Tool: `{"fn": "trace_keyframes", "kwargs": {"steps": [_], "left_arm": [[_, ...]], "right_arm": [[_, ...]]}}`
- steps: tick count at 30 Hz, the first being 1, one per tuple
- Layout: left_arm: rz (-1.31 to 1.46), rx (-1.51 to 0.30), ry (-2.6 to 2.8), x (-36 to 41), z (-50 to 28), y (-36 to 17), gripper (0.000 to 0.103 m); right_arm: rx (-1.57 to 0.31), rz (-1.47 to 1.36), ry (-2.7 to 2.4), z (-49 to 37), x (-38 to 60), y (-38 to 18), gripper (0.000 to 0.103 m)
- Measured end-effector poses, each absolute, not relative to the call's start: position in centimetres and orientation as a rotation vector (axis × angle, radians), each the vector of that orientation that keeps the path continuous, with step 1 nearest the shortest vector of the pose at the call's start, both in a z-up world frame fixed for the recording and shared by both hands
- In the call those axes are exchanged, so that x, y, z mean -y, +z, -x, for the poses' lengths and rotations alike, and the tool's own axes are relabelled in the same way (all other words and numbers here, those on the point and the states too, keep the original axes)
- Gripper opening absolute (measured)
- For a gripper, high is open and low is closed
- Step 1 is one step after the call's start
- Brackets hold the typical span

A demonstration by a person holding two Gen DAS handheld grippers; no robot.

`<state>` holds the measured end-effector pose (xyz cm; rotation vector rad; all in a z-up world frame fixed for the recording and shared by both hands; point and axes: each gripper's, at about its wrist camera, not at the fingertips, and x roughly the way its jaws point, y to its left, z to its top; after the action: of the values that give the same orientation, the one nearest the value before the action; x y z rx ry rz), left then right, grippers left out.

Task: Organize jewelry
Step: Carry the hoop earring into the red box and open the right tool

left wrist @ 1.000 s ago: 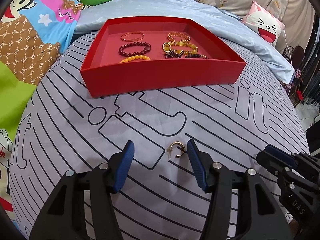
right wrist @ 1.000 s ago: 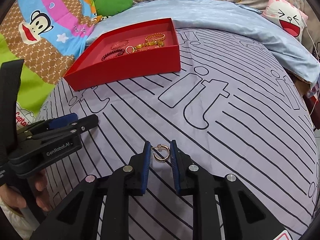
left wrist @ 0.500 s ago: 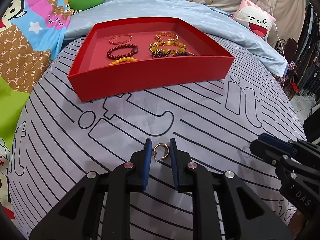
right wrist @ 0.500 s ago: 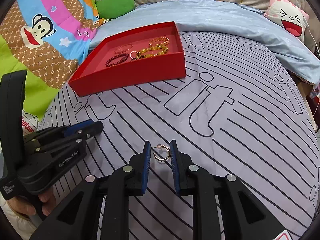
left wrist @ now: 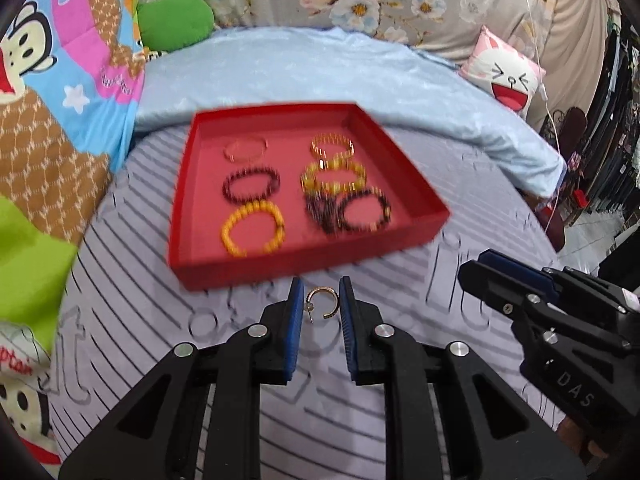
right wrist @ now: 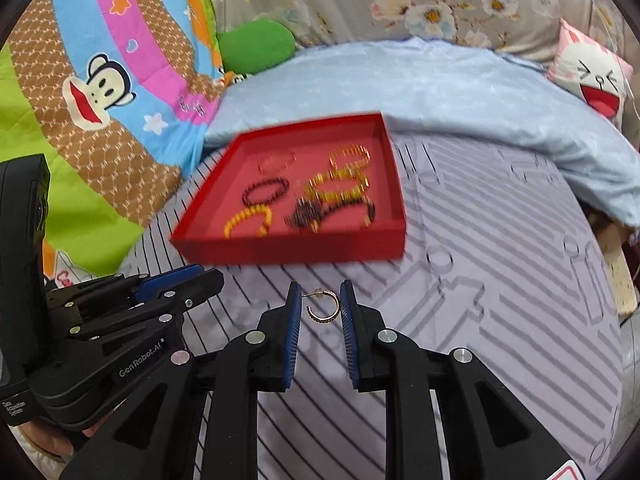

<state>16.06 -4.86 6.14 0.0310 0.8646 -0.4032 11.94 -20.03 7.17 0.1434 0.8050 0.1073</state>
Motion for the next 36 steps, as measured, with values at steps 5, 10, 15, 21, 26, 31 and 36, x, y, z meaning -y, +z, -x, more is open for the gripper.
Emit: {"fn": "trace_keyframes", "kwargs": {"steps": [5,10,15,21,26,31,36], "left_arm": [[-0.04,-0.816,-0.376,5.2,-20.1,7.9,0.018],[-0.033,-0.831,-0.346,5.4,-24.4,7.0,0.018],[-0.035,-0.854,-0.325,5.8,-27.7,5.7,0.018],[-0.039,-0.885,-0.309,6.3,-30.8,4.0,0.018],[-0.048,-0.892,-0.294,6.7,-32.2,3.1,0.018],[-0.048,-0.894,-0.281,6.8,-32.7,2.6,0.018],[-0.04,-0.902,-0.272,6.7,-33.0,2.5,0.028]], "right_arm": [[-0.754,-0.104,0.115,-16.6,19.3,9.0,0.019],[-0.754,-0.087,0.115,-20.8,18.7,8.7,0.019],[-0.773,-0.079,0.11,-24.2,18.2,7.3,0.019],[-0.8,-0.106,0.091,-27.8,18.9,5.8,0.019],[-0.82,-0.101,0.072,-29.4,19.3,4.7,0.019],[-0.838,-0.103,0.067,-30.0,19.5,3.8,0.019],[-0.839,-0.096,0.062,-30.0,19.4,3.6,0.021]]}}
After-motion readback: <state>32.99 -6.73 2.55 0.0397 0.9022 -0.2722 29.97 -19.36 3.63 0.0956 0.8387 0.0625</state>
